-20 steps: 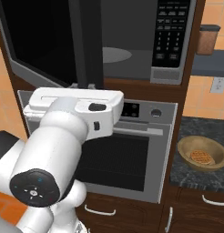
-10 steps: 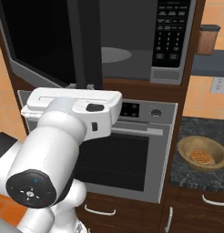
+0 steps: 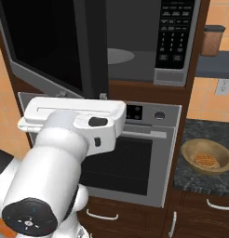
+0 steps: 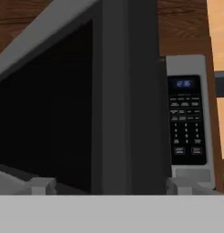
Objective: Open the microwave, place the bowl with waffle inside the microwave, then close the microwave door and turn it on.
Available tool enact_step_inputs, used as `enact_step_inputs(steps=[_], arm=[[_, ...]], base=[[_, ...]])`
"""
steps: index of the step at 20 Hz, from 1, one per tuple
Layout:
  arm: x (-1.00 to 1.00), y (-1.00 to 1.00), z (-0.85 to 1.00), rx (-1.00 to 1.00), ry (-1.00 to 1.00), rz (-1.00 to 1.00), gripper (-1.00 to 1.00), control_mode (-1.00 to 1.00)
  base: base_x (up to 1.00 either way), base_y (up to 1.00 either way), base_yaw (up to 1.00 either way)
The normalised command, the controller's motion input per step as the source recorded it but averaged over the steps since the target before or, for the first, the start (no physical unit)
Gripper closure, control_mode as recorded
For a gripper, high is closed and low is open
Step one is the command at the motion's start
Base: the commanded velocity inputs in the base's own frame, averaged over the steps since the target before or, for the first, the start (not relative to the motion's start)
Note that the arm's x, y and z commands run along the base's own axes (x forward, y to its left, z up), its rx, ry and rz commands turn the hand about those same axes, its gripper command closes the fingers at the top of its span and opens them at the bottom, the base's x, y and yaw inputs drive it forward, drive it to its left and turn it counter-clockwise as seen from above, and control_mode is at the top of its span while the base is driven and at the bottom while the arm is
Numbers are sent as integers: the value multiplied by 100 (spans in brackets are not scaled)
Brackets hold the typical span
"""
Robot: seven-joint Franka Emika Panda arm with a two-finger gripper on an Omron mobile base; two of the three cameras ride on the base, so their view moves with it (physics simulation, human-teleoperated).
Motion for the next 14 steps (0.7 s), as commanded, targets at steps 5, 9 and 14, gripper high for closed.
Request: enact_step_inputs(steps=[5,9,14], arm=[[-22,-95,0,9,0,26,-100,-100],[38,-61,-1,13,1,48,-100,-100],[75,3,-16,2,2,39,-100,-100]], base=[[0,0,0],[0,0,0],[0,0,0]])
